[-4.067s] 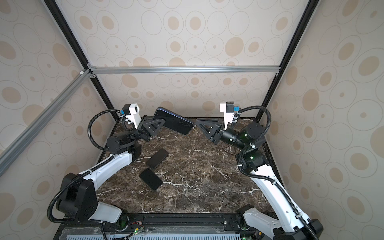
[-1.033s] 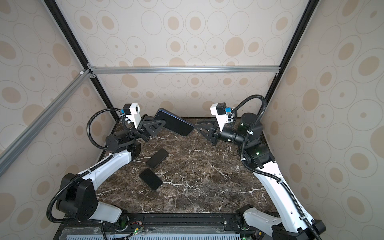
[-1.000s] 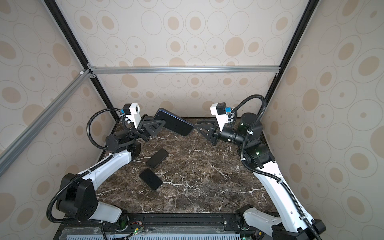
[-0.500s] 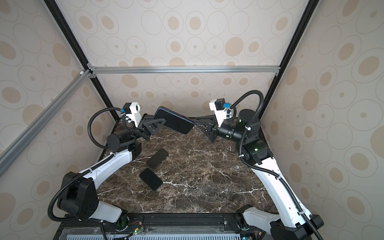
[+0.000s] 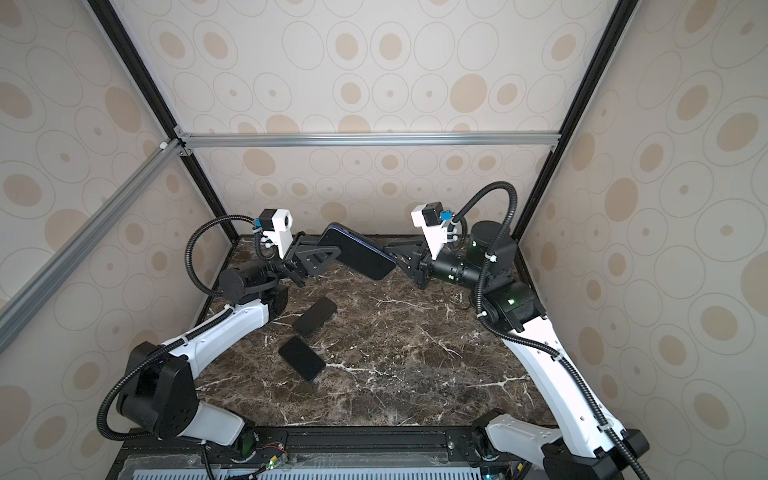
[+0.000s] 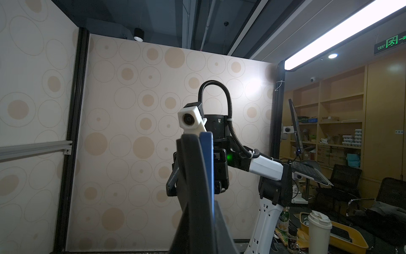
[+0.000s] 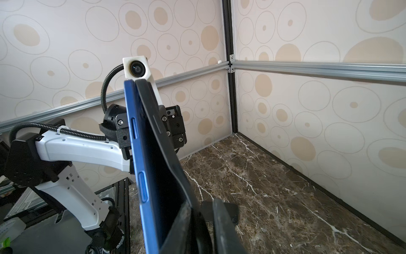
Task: Take the phone out of the phone case
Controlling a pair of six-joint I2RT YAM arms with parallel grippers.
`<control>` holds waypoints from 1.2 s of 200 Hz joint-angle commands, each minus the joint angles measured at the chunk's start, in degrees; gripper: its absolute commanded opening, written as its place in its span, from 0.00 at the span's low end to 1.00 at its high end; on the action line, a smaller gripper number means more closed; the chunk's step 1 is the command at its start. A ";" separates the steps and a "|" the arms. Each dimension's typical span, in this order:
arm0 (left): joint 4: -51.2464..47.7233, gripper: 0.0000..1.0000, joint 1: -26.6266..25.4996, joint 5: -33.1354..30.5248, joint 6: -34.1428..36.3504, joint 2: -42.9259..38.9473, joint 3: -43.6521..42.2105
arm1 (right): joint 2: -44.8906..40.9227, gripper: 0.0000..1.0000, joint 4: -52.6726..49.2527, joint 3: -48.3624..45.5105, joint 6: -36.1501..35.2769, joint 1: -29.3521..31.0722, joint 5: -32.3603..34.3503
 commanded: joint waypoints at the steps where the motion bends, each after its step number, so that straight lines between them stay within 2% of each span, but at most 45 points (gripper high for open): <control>1: 16.20 0.00 1.12 2.38 -1.83 -1.11 2.32 | -3.49 0.22 -0.58 -1.43 -4.14 -0.56 2.99; 37: 10.54 0.00 2.00 4.98 2.28 -1.84 1.70 | -6.22 0.24 -2.97 -1.95 -8.00 -0.53 1.08; 71: -0.40 0.00 2.50 7.61 10.82 -3.53 1.71 | -6.47 0.27 -7.68 -1.62 -12.78 -0.57 -2.66; 91: -5.72 0.00 2.60 8.79 15.00 -4.28 2.46 | -5.42 0.32 -12.64 -0.23 -16.59 -0.50 -5.82; 124: -9.19 0.00 2.63 10.20 17.35 -4.34 4.06 | -3.72 0.41 -17.73 1.55 -20.29 -0.49 -8.95; 159: -9.08 0.00 2.65 11.08 16.94 -4.01 4.76 | -2.66 0.42 -16.99 1.65 -20.93 -0.58 -10.33; 185: -10.11 0.00 2.70 12.24 17.22 -3.86 4.77 | -3.24 0.41 -9.15 1.26 -17.83 -0.41 -12.36; 208: -13.96 0.00 2.57 12.60 20.31 -4.51 4.60 | -1.84 0.41 -8.23 3.55 -18.21 0.44 -13.78; 240: -21.95 0.00 2.37 12.10 26.84 -6.03 4.70 | 0.45 0.41 -13.71 6.52 -23.69 3.48 -10.91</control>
